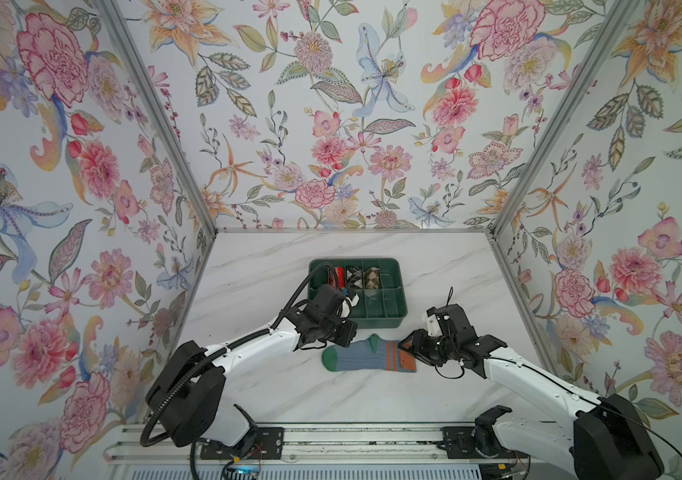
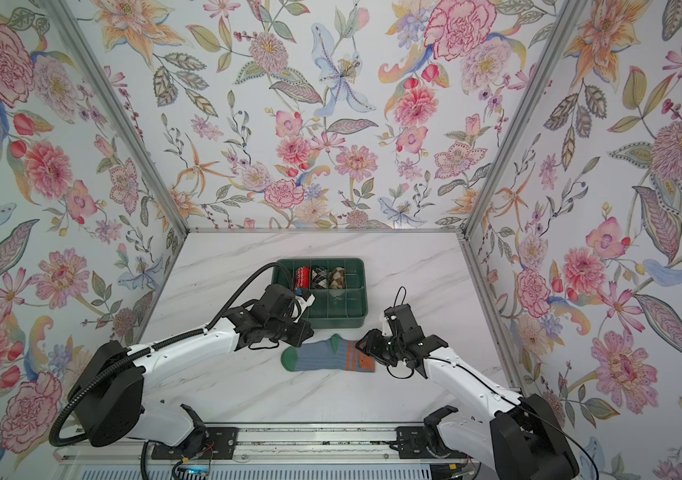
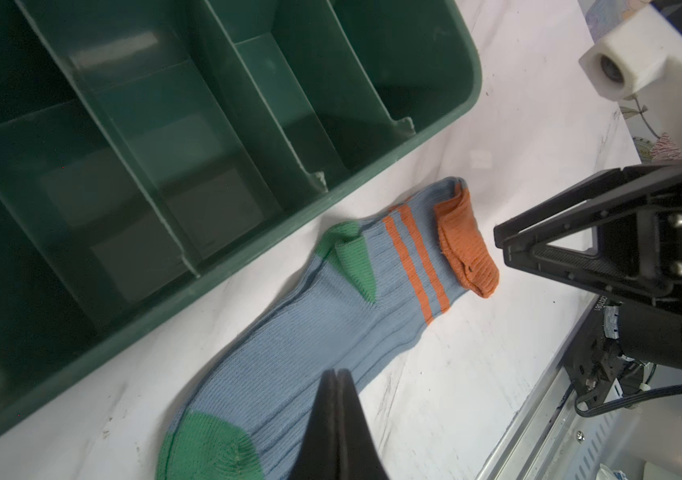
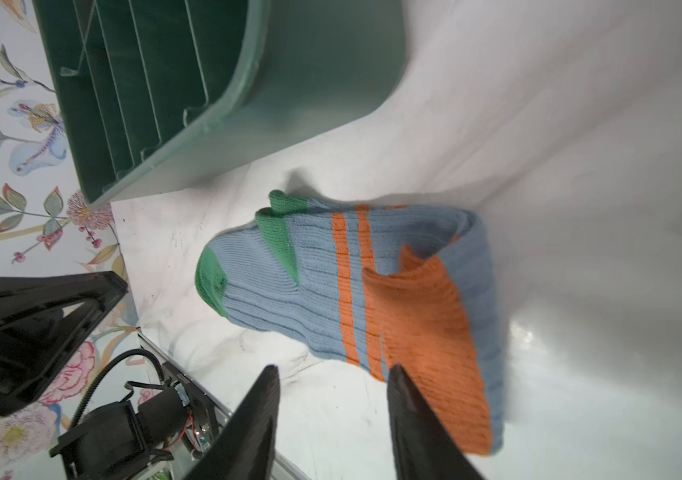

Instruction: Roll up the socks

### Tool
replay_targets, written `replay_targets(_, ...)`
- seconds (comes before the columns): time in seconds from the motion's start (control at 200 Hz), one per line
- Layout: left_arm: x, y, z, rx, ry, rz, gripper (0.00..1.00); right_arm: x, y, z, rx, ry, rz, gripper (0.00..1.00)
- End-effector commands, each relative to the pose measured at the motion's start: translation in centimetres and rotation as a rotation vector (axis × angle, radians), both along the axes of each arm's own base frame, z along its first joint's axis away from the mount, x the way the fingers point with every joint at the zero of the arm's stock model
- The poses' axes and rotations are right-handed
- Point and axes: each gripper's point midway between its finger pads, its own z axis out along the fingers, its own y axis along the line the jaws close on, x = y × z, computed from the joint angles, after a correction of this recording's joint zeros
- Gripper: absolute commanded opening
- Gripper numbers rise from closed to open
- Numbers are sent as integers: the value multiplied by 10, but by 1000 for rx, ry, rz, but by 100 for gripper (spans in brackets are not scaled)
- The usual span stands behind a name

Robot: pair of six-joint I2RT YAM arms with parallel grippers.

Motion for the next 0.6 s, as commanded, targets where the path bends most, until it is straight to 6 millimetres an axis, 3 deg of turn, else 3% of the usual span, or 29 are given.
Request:
replay_targets(0.0, -5, -21, 12, -33, -3, -47, 0, -12, -21, -12, -37, 64, -72, 33)
replay_targets(0.085, -10, -39, 19, -56, -11, -92, 0, -17, -40, -20, -93, 92, -134, 23)
replay_targets(0.17, -20, -59, 25, -75, -17, -152, 0, -23, -54, -26, -131, 121, -176, 20)
replay_targets(0.185, -21, -63, 15, -58, 2, -162, 0, -23, -56, -27, -138, 125, -181, 20)
replay_targets(0.24, -29, -77, 13, -60, 5, -205, 0, -26, -62, -30, -160, 140, -192, 20)
replay_targets(0.435, -55, -115, 7, -79, 40, -326, 0, -29, -71, -34, -215, 159, -193, 19)
replay_targets(0.596, -62, -130, -2, -83, 57, -352, 0, -26, -72, -36, -237, 159, -184, 19)
